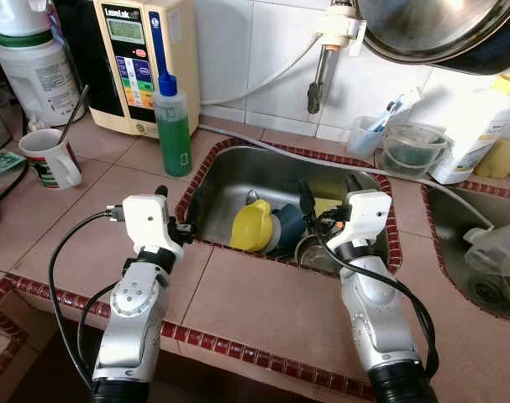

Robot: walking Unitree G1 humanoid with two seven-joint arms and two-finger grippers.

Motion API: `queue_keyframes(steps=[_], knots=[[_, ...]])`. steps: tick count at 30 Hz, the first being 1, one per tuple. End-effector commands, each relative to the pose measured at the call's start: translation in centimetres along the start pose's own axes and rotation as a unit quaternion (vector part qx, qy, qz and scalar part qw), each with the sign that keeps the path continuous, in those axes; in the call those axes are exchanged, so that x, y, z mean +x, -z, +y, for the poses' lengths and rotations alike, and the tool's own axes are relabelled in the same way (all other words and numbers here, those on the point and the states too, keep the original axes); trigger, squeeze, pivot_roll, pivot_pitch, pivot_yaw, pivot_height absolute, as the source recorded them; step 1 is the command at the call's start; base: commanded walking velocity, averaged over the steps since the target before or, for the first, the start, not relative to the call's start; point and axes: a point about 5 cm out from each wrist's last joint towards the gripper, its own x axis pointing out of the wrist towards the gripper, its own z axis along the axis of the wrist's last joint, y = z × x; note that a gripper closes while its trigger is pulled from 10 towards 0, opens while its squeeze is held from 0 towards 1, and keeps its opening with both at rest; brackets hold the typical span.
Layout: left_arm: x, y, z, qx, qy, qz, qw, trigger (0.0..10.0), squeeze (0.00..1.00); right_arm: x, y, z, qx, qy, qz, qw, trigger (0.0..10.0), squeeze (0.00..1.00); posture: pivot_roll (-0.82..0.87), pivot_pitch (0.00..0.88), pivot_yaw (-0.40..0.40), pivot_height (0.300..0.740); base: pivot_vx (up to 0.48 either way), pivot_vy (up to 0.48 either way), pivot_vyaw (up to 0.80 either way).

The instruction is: Kitchen organization

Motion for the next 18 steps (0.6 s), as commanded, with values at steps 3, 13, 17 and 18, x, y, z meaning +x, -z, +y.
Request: queue_keyframes(steps=[3,13,17,18], knots=[[-0.06,-0.32,-0.16,0.000,0.008,-0.002,1.000,10.0,0.00,0.07,-0.39,-0.02,-0.006,0.000,-0.005,1.000,10.0,0.00,-0.06,0.000,-0.014,0.740,0.000,0.000,0.00],[0.08,-0.35,-0.20,0.004,0.011,0.000,1.000,10.0,0.00,0.19,-0.34,0.04,-0.005,0.000,-0.004,1.000,10.0,0.00,-0.06,0.000,-0.013,0.740,-0.130,0.000,0.00],[0.17,-0.34,-0.18,0.006,0.010,0.000,1.000,10.0,0.00,0.23,-0.33,0.05,-0.006,0.000,-0.003,1.000,10.0,0.00,-0.06,0.000,-0.012,0.740,-0.268,0.000,0.00],[0.19,-0.35,-0.19,0.006,0.011,0.000,1.000,10.0,0.00,0.23,-0.33,0.06,-0.006,0.000,-0.004,1.000,10.0,0.00,-0.06,0.000,-0.011,0.740,-0.300,0.000,0.00]])
